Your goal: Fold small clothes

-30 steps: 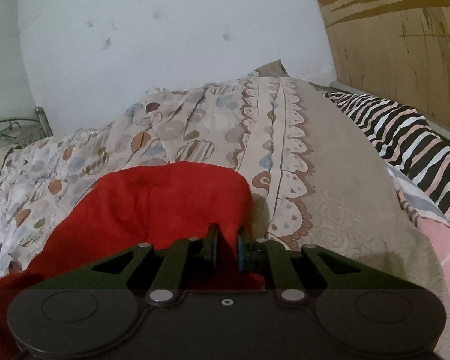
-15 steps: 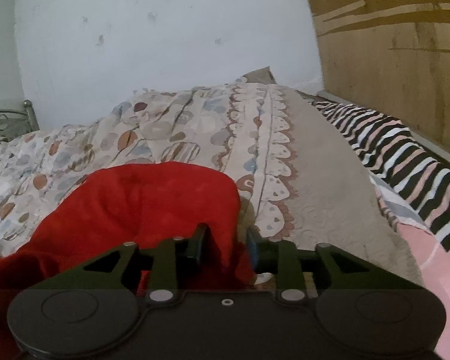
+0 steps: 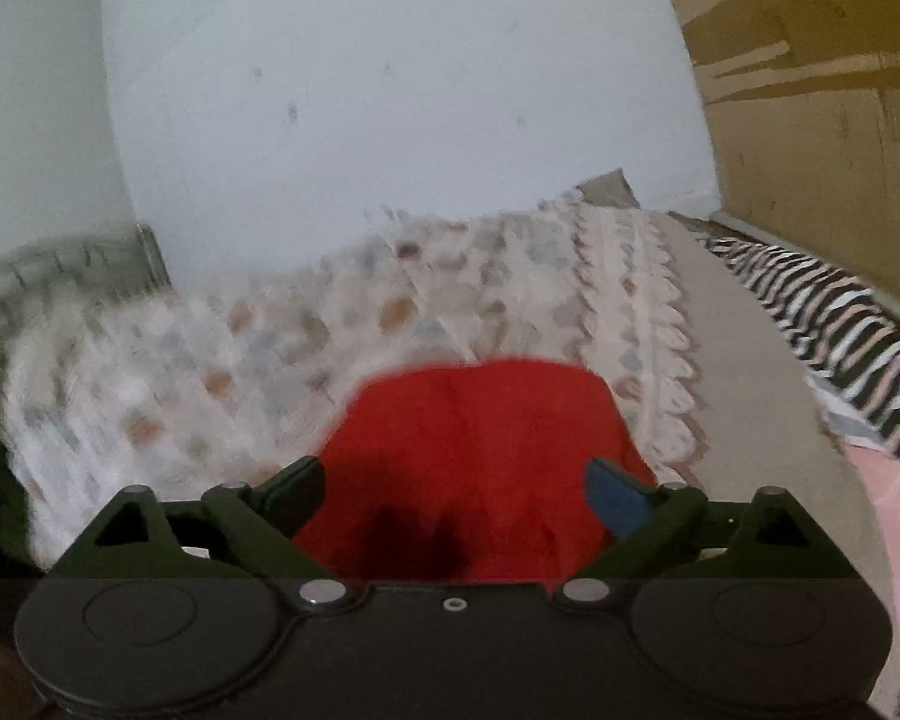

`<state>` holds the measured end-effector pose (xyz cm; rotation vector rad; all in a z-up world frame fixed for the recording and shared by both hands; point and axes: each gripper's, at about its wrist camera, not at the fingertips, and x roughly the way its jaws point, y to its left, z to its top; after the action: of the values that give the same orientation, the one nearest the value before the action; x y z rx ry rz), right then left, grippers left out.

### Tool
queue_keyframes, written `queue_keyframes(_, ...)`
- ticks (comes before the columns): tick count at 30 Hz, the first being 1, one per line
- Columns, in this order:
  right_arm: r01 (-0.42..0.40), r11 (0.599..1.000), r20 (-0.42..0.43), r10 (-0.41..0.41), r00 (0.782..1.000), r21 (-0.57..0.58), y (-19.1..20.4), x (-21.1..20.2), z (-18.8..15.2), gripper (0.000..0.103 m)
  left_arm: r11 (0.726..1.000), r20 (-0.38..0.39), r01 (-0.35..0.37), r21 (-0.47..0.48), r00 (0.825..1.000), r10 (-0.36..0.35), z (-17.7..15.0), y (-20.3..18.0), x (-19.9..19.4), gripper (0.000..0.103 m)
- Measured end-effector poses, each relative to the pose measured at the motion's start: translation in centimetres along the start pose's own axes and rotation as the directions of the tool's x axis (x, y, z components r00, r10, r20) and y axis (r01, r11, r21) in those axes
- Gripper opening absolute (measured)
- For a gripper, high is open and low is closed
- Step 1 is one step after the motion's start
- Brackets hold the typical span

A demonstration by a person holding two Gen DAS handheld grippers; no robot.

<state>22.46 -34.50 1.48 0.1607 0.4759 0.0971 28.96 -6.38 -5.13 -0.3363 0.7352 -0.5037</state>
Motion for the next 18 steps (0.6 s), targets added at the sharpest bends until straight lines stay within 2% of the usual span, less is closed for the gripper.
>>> queue_keyframes(3,0.109,0.991,-0.052,-0.113,0.992,-0.083,0.1,0.7,-2.4,0.094,0.998,-0.001,-0.023,0.064,1.0,0.023,-0.5,-1.0,0.4,0.103)
queue_keyframes(5,0.159,0.978,-0.038,-0.166,0.985,-0.133,0.3,0.6,-4.2,0.096,0.995,-0.013,-0.025,0.094,1.0,0.027,-1.1,-1.6,0.8,0.103)
queue_keyframes(10,0.135,0.99,0.014,-0.135,0.991,-0.034,-1.2,-0.5,-4.7,0.096,0.996,-0.029,-0.017,0.088,0.999,0.02,-1.8,-2.2,1.8,0.103)
queue_keyframes(12,0.091,0.995,0.059,-0.094,0.994,0.041,-2.4,-1.1,-3.7,0.096,0.995,-0.024,-0.018,0.094,1.0,0.021,-2.0,-2.2,1.7,0.103)
queue_keyframes(15,0.084,0.99,0.082,-0.093,0.992,0.111,-4.1,-0.3,-1.1,0.097,0.995,-0.02,-0.021,0.1,1.0,0.023,-2.1,-2.3,1.6,0.103)
queue_keyframes(17,0.071,0.991,0.091,-0.081,0.993,0.112,-5.0,1.6,0.6,0.092,0.995,-0.022,-0.022,0.098,0.999,0.024,-2.1,-2.3,1.7,0.103)
queue_keyframes(18,0.063,0.992,0.076,-0.072,0.995,0.11,-5.3,2.7,1.2,0.086,0.995,-0.021,-0.023,0.099,0.999,0.025,-2.1,-2.3,1.6,0.103)
